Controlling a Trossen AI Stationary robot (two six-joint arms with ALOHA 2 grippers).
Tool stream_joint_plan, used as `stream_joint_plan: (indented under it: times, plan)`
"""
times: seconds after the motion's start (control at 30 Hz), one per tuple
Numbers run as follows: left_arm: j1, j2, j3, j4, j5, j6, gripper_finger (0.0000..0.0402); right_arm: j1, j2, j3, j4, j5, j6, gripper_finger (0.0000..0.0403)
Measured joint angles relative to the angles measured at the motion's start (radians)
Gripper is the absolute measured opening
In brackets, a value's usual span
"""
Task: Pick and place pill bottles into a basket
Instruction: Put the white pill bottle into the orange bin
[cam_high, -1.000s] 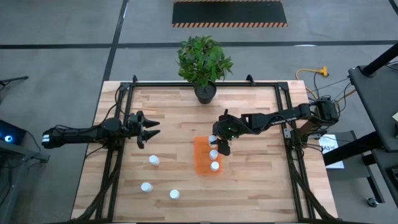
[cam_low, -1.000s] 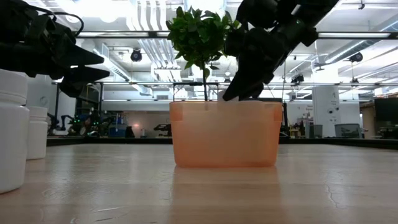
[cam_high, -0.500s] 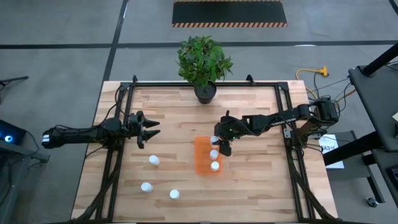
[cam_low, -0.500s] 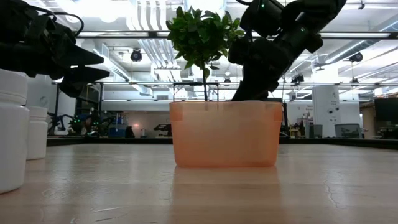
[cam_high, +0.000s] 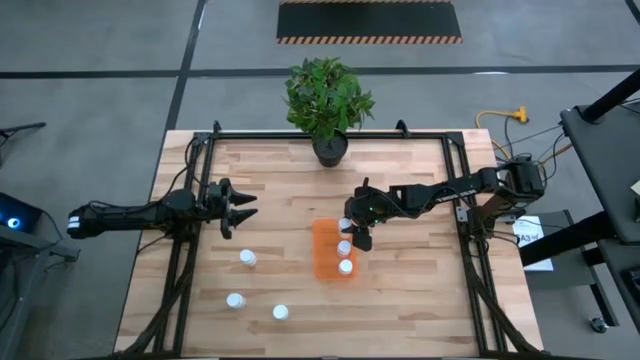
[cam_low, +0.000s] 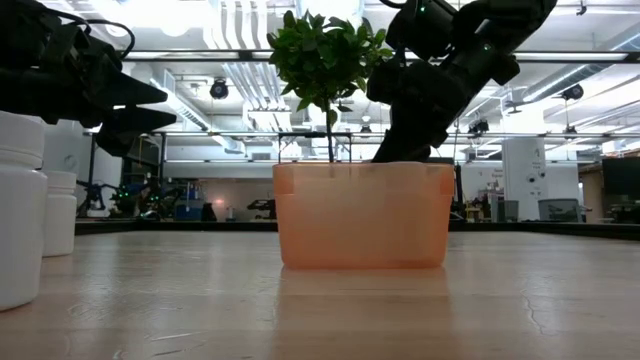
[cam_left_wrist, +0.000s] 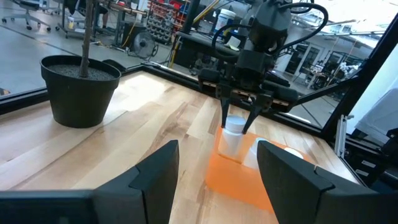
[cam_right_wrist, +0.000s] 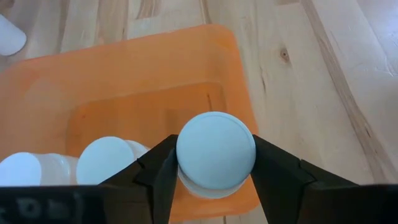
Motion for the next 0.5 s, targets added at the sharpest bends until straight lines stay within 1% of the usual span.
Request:
stream_joint_plan:
  times: [0.5]
  plan:
    - [0.0, 0.0, 0.0, 0.0, 0.0, 0.0, 0.02, 0.0, 0.0, 0.0, 0.0, 0.0, 0.0, 0.0191]
